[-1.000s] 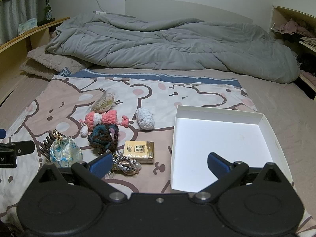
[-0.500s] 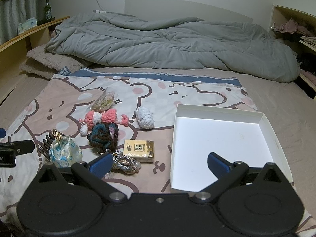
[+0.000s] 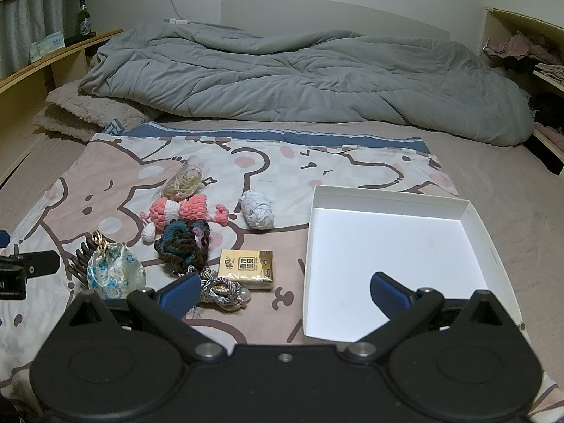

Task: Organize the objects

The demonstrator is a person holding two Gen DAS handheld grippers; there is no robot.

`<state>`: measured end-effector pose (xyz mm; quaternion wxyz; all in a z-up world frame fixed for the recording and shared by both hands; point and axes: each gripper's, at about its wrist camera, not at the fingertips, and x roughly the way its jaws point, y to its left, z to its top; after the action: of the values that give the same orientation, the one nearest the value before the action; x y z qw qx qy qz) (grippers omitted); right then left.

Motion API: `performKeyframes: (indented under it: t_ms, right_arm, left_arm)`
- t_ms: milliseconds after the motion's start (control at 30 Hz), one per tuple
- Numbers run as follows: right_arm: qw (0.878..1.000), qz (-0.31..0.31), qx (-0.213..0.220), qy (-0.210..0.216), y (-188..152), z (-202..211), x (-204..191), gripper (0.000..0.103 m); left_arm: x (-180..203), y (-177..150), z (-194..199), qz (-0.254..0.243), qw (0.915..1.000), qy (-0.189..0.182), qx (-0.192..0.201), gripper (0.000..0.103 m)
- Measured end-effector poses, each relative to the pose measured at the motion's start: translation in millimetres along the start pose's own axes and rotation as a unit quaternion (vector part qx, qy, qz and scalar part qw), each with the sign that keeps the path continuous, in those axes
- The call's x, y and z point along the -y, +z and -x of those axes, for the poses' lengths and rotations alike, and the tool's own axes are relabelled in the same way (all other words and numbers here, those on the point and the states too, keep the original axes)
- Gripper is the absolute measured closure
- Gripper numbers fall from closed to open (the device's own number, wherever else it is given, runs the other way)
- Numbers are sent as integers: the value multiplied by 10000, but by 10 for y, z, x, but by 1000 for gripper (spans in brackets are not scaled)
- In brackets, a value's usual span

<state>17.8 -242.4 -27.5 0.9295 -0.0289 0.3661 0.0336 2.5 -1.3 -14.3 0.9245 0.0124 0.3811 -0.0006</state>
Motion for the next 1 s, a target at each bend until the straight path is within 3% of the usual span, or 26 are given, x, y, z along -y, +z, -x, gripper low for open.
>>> performKeyframes:
  t_ms: [433,833,1000]
  right_arm:
    - [10000,-19,57,2,4,16,-7,0]
    - [9974,-49,707,158,120,208,-56,0]
    - [9959,-289,763,381,282,201,-25,0]
  left_arm:
    - [-22,30,2,10,10000,44,45,0]
    - [-62,162,-68,10,9998,95,159,0]
    - [-157,304,-89,6,9995,121,295,0]
